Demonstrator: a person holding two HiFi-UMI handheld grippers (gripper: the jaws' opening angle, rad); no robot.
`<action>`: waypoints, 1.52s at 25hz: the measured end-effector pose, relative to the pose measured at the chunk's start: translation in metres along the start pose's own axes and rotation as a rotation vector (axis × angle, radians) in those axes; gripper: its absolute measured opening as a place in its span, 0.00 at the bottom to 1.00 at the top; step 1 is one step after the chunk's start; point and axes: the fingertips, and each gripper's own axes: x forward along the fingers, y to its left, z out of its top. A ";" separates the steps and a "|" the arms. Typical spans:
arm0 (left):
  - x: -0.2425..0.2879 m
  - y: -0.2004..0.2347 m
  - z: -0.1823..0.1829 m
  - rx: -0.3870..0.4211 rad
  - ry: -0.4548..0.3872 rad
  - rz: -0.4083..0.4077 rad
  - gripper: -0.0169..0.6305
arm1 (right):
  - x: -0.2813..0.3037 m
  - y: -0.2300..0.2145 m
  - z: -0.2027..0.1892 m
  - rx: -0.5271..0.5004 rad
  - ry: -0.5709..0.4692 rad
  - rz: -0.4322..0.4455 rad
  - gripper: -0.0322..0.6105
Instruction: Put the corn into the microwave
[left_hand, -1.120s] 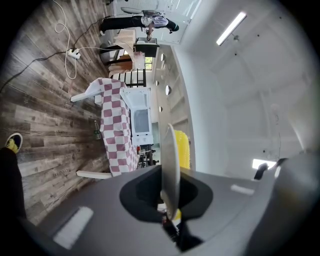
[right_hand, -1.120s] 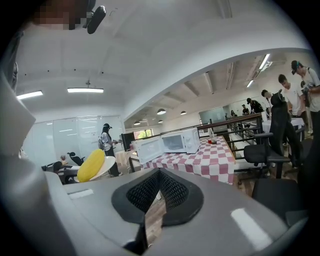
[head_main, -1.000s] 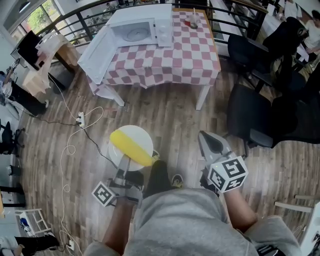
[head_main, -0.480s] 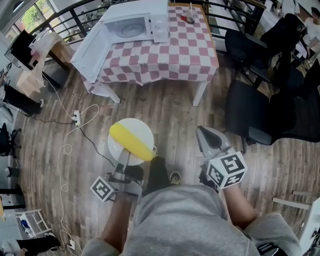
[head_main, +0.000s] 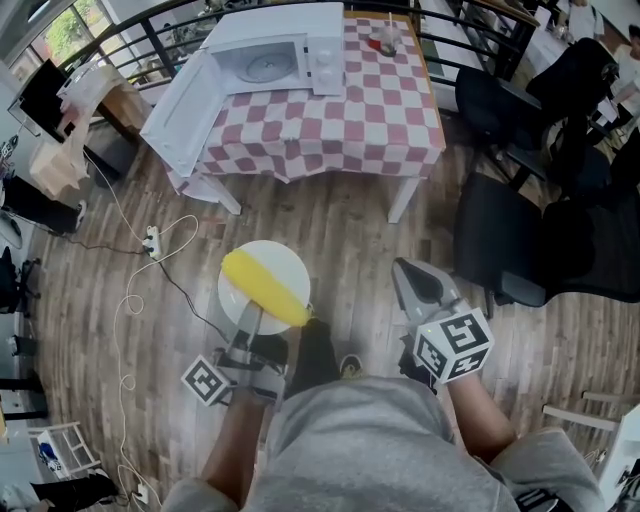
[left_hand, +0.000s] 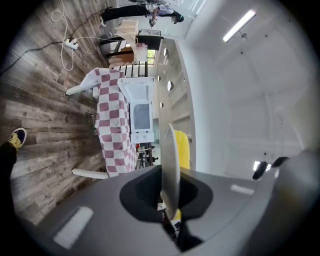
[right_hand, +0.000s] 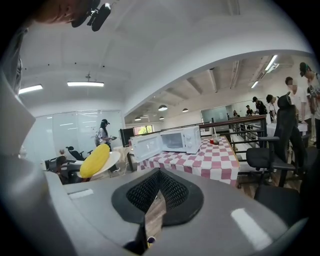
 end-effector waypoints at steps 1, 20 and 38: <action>0.004 0.002 0.002 -0.003 0.002 0.002 0.05 | 0.005 -0.002 0.000 0.002 0.003 -0.001 0.05; 0.088 0.026 0.075 -0.030 0.006 0.015 0.05 | 0.108 -0.018 0.037 -0.022 0.044 -0.004 0.05; 0.149 0.044 0.151 -0.051 0.046 0.019 0.05 | 0.196 -0.020 0.072 -0.011 0.044 -0.053 0.05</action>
